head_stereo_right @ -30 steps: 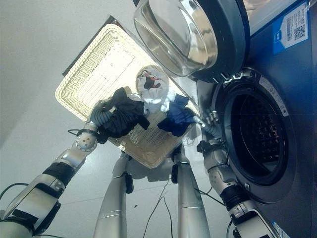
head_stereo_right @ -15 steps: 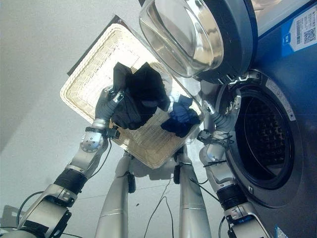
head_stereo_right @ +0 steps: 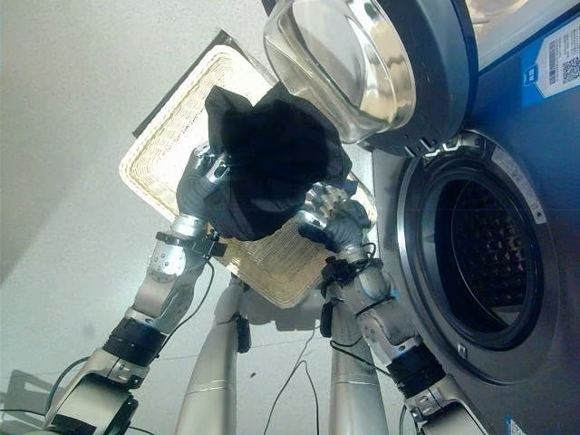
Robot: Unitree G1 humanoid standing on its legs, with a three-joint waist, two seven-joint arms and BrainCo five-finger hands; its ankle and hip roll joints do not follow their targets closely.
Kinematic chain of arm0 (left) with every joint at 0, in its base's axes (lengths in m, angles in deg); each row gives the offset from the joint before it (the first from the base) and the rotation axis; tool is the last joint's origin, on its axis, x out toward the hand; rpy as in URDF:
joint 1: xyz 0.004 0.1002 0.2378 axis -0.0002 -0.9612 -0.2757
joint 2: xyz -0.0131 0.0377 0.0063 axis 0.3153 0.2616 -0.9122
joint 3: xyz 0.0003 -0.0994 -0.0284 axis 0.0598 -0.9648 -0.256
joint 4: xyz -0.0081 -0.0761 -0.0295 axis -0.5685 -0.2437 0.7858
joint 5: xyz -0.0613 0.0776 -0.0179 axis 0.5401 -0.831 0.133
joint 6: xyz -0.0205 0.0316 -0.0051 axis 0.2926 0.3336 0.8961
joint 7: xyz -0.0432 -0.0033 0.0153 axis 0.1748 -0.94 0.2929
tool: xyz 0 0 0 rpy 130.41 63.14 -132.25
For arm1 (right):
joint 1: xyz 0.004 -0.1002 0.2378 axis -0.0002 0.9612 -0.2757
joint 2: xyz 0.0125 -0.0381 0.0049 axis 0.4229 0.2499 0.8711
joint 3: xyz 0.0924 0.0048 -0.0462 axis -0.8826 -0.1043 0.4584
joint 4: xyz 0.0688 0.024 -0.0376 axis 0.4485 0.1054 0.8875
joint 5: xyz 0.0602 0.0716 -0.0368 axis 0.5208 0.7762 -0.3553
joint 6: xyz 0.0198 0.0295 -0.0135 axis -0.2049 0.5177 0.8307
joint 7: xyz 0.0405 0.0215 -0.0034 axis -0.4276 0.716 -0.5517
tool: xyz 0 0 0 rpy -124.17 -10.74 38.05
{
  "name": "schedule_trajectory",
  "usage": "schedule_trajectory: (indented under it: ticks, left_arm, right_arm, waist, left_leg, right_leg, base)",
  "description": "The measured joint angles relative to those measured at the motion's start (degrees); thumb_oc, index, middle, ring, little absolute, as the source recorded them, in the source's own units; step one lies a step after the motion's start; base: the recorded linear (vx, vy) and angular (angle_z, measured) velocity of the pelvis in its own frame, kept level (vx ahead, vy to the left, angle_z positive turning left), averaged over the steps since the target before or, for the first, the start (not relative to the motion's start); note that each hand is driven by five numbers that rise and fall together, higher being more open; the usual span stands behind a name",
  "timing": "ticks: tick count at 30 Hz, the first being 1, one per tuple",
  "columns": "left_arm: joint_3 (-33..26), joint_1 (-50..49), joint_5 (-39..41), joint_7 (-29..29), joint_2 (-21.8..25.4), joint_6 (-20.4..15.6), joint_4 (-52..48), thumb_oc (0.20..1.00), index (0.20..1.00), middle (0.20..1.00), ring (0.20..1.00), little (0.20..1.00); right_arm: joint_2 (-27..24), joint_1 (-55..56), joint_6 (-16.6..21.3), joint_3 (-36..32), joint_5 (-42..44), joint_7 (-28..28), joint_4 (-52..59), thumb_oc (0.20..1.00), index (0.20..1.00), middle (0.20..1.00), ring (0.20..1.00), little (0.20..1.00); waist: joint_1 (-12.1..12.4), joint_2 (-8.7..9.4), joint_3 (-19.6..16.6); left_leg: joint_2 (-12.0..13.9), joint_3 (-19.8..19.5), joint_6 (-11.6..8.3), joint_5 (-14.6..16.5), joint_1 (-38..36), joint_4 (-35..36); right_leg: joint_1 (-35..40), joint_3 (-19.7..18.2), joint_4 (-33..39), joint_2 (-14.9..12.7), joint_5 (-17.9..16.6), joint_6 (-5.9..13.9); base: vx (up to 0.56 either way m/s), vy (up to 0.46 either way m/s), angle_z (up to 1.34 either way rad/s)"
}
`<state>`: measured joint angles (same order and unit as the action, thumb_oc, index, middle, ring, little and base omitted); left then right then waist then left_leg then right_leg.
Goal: Put the clothes into the washing machine.
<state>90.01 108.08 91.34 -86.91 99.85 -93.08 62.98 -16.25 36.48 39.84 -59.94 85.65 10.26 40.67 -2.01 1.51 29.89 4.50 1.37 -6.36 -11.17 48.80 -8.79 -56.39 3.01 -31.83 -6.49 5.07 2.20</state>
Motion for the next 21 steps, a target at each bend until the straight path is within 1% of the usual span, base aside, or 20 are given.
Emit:
schedule_trajectory:
  ticks: [5, 12, 15, 17, 21]
  left_arm:
    - [0.7, 0.2, 0.5, -0.1, -0.5, 0.2, -2.5, 0.200, 0.200, 0.200, 0.200, 0.200]
    - [0.6, 0.9, 0.5, -1.6, -0.8, 0.2, -2.7, 0.200, 0.200, 0.200, 0.200, 0.200]
    - [0.8, 1.1, 0.5, -1.8, -0.8, 0.3, -2.7, 0.200, 0.200, 0.200, 0.200, 0.200]
    - [1.0, 1.3, 0.4, -2.1, -0.9, 0.5, -2.7, 0.200, 0.200, 0.200, 0.200, 0.200]
    - [1.0, 1.4, -0.4, -3.0, -0.7, 0.5, -2.7, 0.200, 0.200, 0.200, 0.200, 0.200]
  right_arm:
    - [-0.2, -2.2, -1.1, 2.1, 3.0, 2.4, 0.0, 1.000, 1.000, 1.000, 1.000, 1.000]
    - [-0.5, -5.1, -3.2, 3.2, 4.7, 3.6, 0.0, 1.000, 1.000, 1.000, 1.000, 1.000]
    - [-1.0, -5.3, -3.3, 3.7, 5.5, 3.7, 0.0, 1.000, 1.000, 1.000, 1.000, 1.000]
    - [-1.5, -5.2, -3.4, 3.9, 6.3, 4.2, 0.0, 1.000, 1.000, 1.000, 1.000, 1.000]
    - [-1.4, -5.6, -3.8, 4.1, 9.4, 6.1, 0.0, 1.000, 1.000, 1.000, 1.000, 1.000]
  waist:
    - [0.0, 0.00, 0.0]
    - [0.3, -0.04, 0.0]
    - [0.7, -0.05, 0.0]
    - [1.5, -0.08, 0.0]
    - [1.6, -0.08, 0.0]
  left_leg:
    - [0.0, -0.1, -0.03, -0.1, 0.0, 0.1]
    - [0.0, -0.2, -0.06, -0.2, 0.0, 0.1]
    - [0.0, -0.2, -0.10, -0.3, 0.0, 0.1]
    - [0.1, -0.3, -0.18, -0.3, 0.0, 0.2]
    - [0.0, -0.8, -0.26, -0.5, 0.0, 0.3]
  right_leg:
    - [0.0, 0.1, 0.0, 0.0, 0.0, 0.04]
    - [0.0, 0.3, 0.0, -0.1, 0.0, 0.02]
    - [0.0, 0.4, 0.0, -0.1, 0.1, 0.02]
    - [0.0, 0.6, -0.1, -0.1, 0.1, -0.06]
    - [0.0, 0.8, -0.4, -0.2, 0.3, -0.09]
  base:
    - [0.00, -0.006, 0.00]
    - [0.00, 0.000, 0.00]
    - [0.00, -0.023, 0.00]
    - [0.00, -0.016, 0.01]
    - [0.00, -0.021, 0.04]
